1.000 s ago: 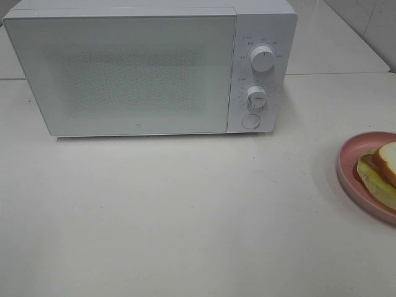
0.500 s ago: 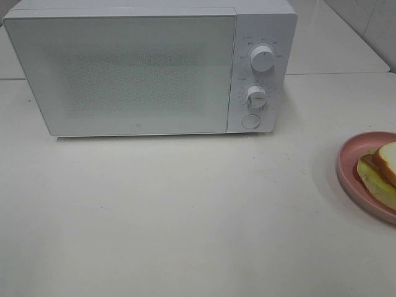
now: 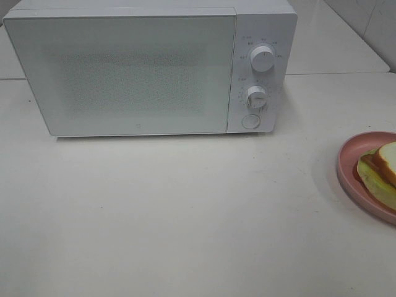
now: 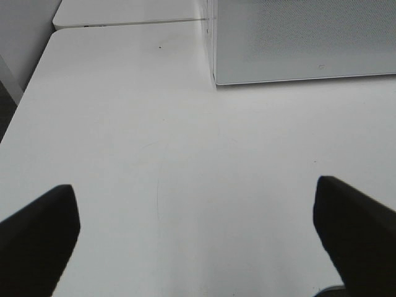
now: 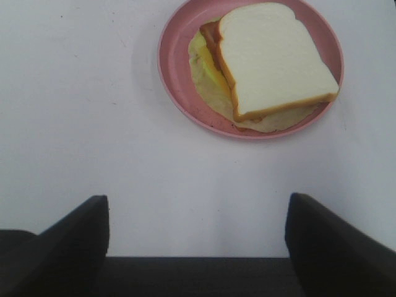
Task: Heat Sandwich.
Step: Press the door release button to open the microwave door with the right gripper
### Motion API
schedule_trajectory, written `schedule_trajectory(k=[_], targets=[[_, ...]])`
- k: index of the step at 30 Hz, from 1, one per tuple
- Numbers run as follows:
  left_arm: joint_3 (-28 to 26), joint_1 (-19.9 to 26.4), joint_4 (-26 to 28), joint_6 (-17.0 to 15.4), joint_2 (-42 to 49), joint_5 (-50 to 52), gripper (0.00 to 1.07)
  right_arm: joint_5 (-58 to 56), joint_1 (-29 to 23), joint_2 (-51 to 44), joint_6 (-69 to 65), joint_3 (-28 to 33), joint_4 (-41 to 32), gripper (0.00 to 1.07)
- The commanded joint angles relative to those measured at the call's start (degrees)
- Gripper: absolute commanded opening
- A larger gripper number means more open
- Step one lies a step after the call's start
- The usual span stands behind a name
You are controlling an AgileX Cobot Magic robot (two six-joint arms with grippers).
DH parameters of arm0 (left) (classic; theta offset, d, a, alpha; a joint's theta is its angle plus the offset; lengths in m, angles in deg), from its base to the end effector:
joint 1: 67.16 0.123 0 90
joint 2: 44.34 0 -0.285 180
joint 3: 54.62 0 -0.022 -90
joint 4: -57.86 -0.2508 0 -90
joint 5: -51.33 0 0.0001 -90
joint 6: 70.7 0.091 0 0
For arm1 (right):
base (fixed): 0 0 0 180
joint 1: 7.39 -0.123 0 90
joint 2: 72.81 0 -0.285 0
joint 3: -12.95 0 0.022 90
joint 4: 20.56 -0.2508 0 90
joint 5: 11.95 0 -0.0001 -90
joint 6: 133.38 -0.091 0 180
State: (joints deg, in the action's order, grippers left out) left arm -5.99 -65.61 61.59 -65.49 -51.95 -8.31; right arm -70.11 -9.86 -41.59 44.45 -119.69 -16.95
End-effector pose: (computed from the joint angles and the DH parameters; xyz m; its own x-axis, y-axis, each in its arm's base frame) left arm -0.0043 -0.0052 0.2787 -0.4334 0.0462 -0.9000 0.0487 0.9984 0.0278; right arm 0.0602 -0.0023 0.2758 -0.7270 -0.0268 -0.6861 -0.0030 0.9994 -0.0358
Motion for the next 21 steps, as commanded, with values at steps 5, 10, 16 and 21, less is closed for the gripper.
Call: schedule_trajectory(k=[5,10,16,21], targets=[[0.23,-0.23,-0.06,-0.17,1.55,0.23,0.97,0.46,0.4,5.5,0.69,-0.23,-1.38,0.75],[0.23,-0.23,-0.06,-0.17,1.55,0.23,0.97,0.57,0.4,9.28,0.69,-0.23,-3.04,0.75],[0.23,-0.23,-0.06,-0.17,1.55,0.23,0.97,2.81,0.4,11.97,0.8,-1.32,-4.01,0.75],[0.23,-0.23,-0.06,-0.17,1.55,0.23,0.97,8.71,0.4,13.64,1.78,-2.46,-4.58,0.75]])
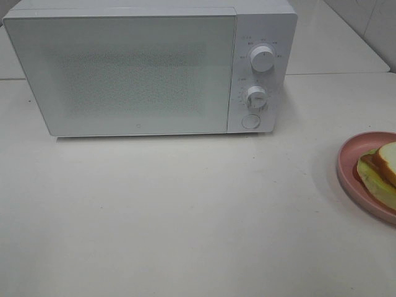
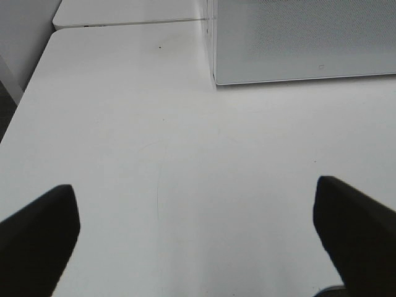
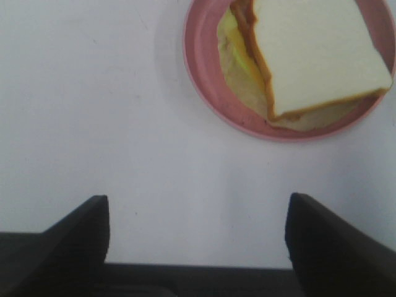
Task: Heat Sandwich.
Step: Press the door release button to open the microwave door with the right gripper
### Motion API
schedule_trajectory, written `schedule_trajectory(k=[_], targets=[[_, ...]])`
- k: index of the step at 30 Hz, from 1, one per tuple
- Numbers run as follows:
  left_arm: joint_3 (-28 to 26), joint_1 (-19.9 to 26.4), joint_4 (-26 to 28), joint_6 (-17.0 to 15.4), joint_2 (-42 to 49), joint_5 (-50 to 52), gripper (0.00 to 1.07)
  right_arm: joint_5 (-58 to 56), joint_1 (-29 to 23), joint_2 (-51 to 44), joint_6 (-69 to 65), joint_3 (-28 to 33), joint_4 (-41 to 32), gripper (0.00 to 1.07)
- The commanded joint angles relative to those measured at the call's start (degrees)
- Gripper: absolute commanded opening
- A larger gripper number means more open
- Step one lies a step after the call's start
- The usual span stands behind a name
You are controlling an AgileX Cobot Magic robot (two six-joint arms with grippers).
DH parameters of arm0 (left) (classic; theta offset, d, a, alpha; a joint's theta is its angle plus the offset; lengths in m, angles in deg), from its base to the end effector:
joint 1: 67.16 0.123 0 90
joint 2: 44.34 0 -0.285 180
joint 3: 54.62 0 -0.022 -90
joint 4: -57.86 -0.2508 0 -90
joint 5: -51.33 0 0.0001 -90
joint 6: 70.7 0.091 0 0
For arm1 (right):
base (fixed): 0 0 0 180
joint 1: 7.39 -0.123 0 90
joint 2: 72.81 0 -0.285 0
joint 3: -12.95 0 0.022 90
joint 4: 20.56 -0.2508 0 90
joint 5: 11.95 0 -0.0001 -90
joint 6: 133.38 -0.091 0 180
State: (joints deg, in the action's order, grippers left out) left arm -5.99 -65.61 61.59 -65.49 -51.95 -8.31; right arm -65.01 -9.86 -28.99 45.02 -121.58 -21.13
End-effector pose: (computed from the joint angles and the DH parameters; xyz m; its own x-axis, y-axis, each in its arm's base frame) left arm -0.0043 -0.0052 0.2787 -0.4334 0.0462 -0.9000 0.0487 0.9984 0.0278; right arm 0.1003 0.0050 0.2733 -0.7922 -0.0002 -0.6103 -0.0211 0.9994 0.0270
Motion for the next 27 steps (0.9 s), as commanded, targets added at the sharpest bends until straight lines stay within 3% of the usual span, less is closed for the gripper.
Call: schedule_trajectory(k=[1,27], targets=[[0.23,-0.23,-0.06,-0.17,1.55,0.23,0.97,4.64,0.4,1.78,1.6,-0.57,-0.4,0.75],[0.23,-0.23,-0.06,-0.17,1.55,0.23,0.97,34.49,0.4,25.27,2.29,-0.57,-0.4,0.75]])
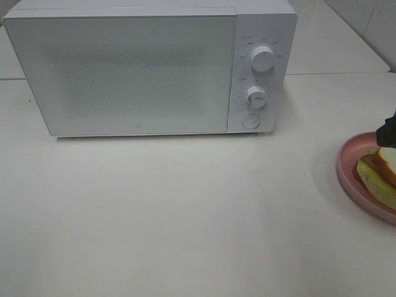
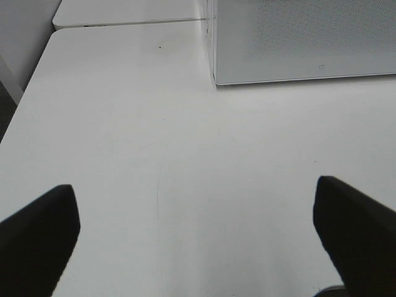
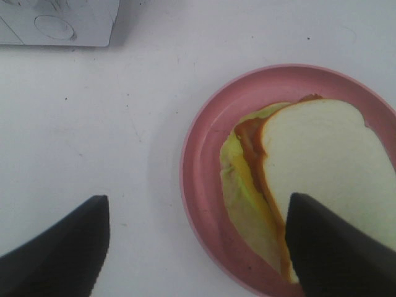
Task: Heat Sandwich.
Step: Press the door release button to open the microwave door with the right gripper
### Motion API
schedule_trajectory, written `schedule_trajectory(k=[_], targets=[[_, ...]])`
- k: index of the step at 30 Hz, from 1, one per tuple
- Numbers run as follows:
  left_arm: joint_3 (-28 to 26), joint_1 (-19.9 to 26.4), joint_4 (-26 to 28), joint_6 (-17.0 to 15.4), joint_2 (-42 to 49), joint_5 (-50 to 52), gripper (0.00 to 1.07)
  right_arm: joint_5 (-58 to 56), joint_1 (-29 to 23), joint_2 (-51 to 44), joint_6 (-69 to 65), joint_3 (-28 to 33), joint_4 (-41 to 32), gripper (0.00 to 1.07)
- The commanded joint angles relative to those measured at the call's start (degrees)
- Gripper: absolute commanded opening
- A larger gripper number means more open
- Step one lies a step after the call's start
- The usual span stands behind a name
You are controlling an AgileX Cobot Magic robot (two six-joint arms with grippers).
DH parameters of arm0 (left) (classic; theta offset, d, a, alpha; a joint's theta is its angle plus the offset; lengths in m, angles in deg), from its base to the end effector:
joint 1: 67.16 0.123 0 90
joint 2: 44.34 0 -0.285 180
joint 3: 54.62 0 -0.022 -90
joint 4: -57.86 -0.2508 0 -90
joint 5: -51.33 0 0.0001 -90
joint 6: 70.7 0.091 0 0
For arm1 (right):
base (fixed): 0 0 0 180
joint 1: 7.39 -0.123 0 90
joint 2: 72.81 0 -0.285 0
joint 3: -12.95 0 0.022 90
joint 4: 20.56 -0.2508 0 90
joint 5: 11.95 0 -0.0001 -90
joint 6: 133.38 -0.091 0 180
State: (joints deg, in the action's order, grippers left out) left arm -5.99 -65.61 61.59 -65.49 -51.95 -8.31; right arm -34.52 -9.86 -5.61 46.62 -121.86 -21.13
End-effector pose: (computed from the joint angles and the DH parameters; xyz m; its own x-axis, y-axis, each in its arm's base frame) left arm -0.0043 -0.0052 0.2787 -0.4334 0.0462 -0.9000 0.0487 0.9984 0.0278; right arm 0.1940 0.0087 0.2462 -0.7063 -0.0213 -0.7076 -0.0393 0.9992 0.0092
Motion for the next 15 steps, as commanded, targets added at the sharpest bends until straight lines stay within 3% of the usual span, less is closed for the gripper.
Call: schedule_trajectory(k=[1,15], targets=[[0.23,-0.23,-0.06,-0.17,1.55,0.23,0.97,6.53,0.4,3.84,0.63,-0.29,-0.4,0.75],[0.23,-0.23,-0.06,-0.17,1.55,0.23,0.97,25.73,0.4,17.13,0.0,-0.29,-0.4,0.75]])
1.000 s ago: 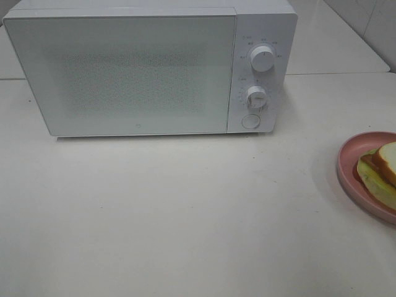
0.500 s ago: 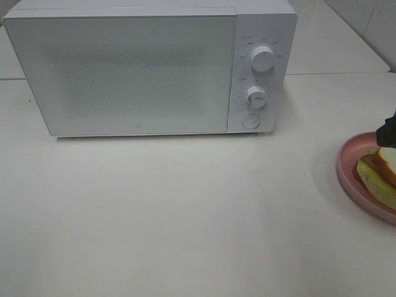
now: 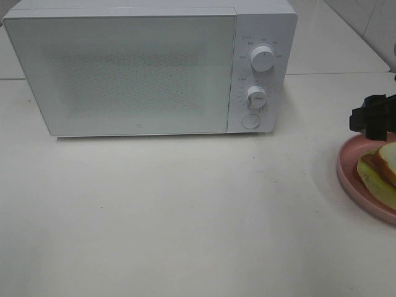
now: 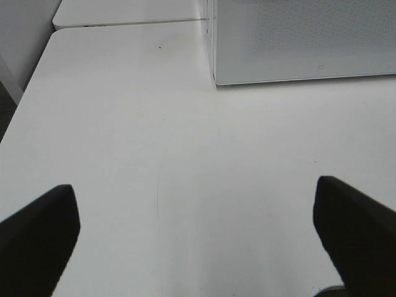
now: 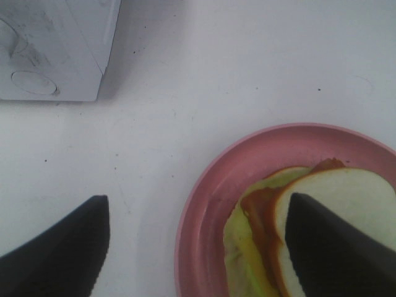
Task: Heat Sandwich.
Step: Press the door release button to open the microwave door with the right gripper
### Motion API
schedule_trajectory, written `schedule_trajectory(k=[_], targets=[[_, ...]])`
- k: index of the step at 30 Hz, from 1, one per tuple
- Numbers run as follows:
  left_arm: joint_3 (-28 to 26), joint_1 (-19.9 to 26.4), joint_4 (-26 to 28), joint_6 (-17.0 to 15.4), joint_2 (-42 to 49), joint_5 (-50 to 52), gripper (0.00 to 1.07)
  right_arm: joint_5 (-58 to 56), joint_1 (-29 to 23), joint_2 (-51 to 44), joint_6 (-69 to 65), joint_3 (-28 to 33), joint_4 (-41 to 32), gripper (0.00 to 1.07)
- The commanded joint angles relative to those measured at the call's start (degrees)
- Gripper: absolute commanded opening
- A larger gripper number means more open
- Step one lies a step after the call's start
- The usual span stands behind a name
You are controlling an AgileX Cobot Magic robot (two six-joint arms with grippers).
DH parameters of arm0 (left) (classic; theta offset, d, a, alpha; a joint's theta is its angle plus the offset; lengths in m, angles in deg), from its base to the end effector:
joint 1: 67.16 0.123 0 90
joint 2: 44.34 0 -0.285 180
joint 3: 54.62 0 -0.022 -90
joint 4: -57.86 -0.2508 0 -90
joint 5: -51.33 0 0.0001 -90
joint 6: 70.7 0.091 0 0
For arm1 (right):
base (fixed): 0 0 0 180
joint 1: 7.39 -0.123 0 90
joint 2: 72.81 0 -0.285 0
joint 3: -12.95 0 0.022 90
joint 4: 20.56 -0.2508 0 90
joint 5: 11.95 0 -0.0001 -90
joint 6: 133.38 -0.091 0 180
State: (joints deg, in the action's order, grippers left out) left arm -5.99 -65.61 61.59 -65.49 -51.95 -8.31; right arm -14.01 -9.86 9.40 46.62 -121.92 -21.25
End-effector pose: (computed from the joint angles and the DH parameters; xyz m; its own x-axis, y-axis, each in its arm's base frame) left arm -0.0043 -0.0052 0.2787 -0.4334 0.0462 -0.9000 0.0487 0.9984 0.0278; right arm 0.2441 0.0106 0.2129 -0.6346 -0.0153 -0.7727 -0.0358 0.9993 0.0096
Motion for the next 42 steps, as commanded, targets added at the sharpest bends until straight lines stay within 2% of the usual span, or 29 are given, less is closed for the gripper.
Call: schedule_trajectory(k=[1,6,9,11,16,18,19,22,25,34,42], targets=[[0.23,-0.23,-0.06,-0.17,1.55,0.23,0.97,6.88,0.4,3.04,0.0,-0.23,-0.29,0.75],[0.23,-0.23,-0.06,-0.17,1.55,0.23,0.97,14.09,-1.43,5.79,0.52,0.0,-0.23,0.75],[0.23,-0.23,-0.06,-0.17,1.55,0.23,0.97,24.81,-5.39,8.48,1.6,1.72,-0.29,0.75],[0.23,-0.23,-0.06,-0.17,1.55,0.23,0.97,27.22,-6.3,9.17,1.83,2.18,-0.69,0.75],[0.23,-0.23,-0.06,-0.17,1.55,0.23,0.97,37.18,-12.78,13.46,5.39,3.95,-11.75,0.75],[0.23,-0.23,-0.06,-0.17,1.55,0.23,0.97,38.45,-13.75,14.38,6.53,4.18,-13.24,0.75],[0.23,-0.23,-0.06,-0.17,1.55,0.23,0.97,41.65,-16.27,16.16,8.71,4.41,-16.67,0.75],[0.23,-0.23,-0.06,-0.17,1.55,0.23,0.97,44.86,-18.51,17.76,10.14,4.64,-19.14,0.75],[0.23,-0.23,-0.06,-0.17,1.55,0.23,0.97,51.39,-23.03,20.97,12.09,4.64,-24.18,0.75],[0.23,-0.23,-0.06,-0.17,1.55,0.23,0.97,63.43,-31.34,26.36,12.49,4.64,-31.68,0.75],[0.23,-0.23,-0.06,-0.17,1.55,0.23,0.97,66.92,-36.04,30.02,12.49,4.64,-36.27,0.75]])
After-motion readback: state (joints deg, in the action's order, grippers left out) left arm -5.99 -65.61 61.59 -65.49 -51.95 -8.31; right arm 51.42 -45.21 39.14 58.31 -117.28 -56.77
